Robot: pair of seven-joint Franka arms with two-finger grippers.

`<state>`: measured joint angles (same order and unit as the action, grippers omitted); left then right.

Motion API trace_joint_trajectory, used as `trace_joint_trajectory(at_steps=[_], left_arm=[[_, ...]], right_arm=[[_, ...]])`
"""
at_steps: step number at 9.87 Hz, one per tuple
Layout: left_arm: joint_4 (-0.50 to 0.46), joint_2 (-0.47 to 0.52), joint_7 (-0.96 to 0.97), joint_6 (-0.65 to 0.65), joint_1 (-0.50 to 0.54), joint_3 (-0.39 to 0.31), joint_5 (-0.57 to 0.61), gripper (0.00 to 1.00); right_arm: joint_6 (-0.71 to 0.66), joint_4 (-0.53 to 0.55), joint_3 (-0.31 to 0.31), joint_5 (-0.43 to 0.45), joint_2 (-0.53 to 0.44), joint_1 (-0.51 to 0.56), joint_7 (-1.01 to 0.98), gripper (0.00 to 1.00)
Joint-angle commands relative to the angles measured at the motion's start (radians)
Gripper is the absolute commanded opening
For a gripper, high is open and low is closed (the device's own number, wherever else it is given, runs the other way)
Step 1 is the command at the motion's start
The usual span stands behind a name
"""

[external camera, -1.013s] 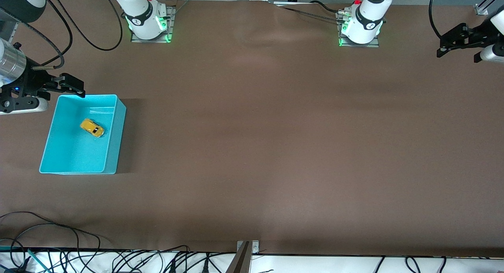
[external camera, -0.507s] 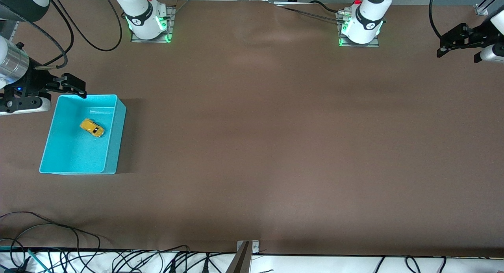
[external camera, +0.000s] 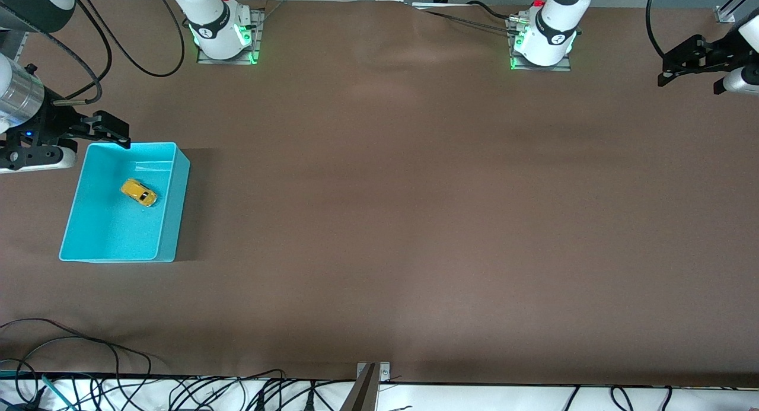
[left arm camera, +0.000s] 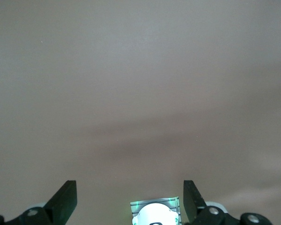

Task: Wind up and store yellow beetle car

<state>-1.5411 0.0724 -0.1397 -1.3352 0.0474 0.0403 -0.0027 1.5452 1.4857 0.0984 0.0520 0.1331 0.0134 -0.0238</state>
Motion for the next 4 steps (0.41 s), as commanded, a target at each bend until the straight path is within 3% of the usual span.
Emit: trace_joint_trajectory(at_steps=[1, 4], left_arm=[[0.036, -0.016, 0.012, 0.025, -0.001, -0.002, -0.020, 1.00], [0.029, -0.028, 0.014, 0.025, -0.001, 0.021, -0.016, 1.00]], right_arm=[[-0.013, -0.059, 0.020, 0.006, -0.012, 0.019, 0.013, 1.00], [-0.020, -0.091, 0.018, 0.005, -0.006, 0.019, 0.016, 1.00]])
